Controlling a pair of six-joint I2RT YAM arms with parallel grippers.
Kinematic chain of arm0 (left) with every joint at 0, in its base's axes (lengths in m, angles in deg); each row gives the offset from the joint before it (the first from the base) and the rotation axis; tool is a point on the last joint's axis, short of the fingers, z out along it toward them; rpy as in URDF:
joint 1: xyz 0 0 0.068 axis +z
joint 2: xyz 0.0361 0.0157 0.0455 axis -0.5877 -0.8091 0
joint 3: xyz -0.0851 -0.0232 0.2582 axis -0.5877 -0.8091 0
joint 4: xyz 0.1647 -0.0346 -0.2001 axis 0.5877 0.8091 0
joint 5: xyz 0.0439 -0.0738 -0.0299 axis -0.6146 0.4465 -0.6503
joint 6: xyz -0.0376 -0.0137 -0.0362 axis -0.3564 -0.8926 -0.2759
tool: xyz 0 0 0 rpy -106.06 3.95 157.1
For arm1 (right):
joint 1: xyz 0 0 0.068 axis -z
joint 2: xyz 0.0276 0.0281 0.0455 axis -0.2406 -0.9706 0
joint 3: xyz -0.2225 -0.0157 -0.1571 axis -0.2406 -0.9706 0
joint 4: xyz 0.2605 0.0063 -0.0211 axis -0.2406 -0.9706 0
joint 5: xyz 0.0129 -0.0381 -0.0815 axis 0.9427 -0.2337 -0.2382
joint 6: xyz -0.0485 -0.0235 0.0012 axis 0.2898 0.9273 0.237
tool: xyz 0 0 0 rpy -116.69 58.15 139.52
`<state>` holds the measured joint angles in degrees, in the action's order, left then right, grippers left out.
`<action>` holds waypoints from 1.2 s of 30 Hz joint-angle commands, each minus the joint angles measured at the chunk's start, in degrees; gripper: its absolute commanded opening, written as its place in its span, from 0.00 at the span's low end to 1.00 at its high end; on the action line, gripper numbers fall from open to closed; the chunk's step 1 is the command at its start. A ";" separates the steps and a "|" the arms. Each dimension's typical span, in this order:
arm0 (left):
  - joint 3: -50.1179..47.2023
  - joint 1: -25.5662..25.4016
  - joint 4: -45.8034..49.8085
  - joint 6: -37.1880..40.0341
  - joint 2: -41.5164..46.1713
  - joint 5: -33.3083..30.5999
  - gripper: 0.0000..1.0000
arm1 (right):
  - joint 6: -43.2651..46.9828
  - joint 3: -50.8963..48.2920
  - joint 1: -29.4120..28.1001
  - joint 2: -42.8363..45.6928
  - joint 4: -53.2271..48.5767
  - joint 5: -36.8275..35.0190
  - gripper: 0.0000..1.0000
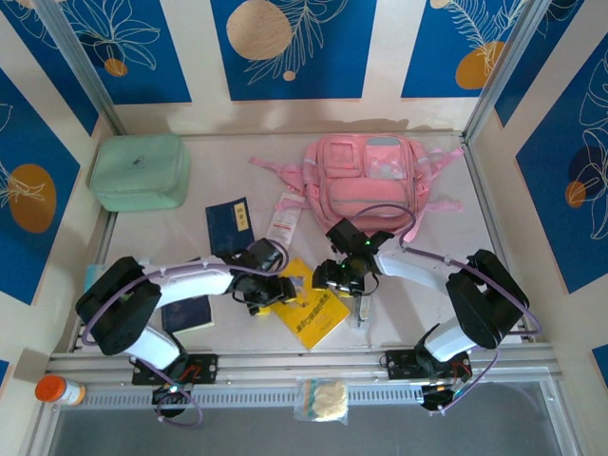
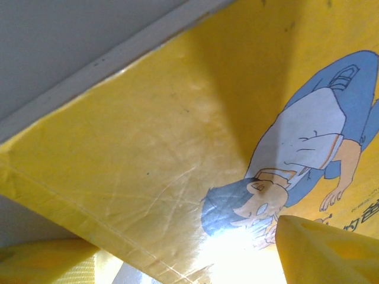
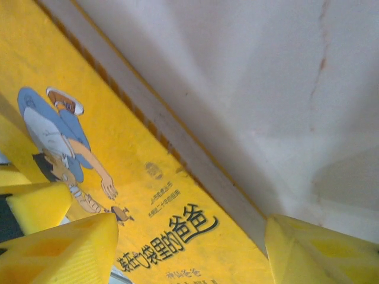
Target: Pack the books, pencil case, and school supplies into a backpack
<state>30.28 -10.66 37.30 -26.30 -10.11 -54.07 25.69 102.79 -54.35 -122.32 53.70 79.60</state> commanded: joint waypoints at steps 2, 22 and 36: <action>4.58 1.50 -36.99 4.97 -7.01 -11.66 0.71 | 1.74 2.44 1.35 -0.69 -2.78 -1.69 0.66; 7.08 -6.84 -32.65 2.13 -2.57 -24.78 0.70 | 5.53 -0.12 7.77 1.22 -1.98 0.31 0.67; 0.55 -11.08 -14.58 -0.68 4.40 -30.09 0.63 | 0.01 -3.75 6.61 2.81 0.43 -0.71 0.68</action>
<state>33.84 -20.69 17.13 -25.91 -8.03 -81.26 27.70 99.29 -46.33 -119.23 53.81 79.36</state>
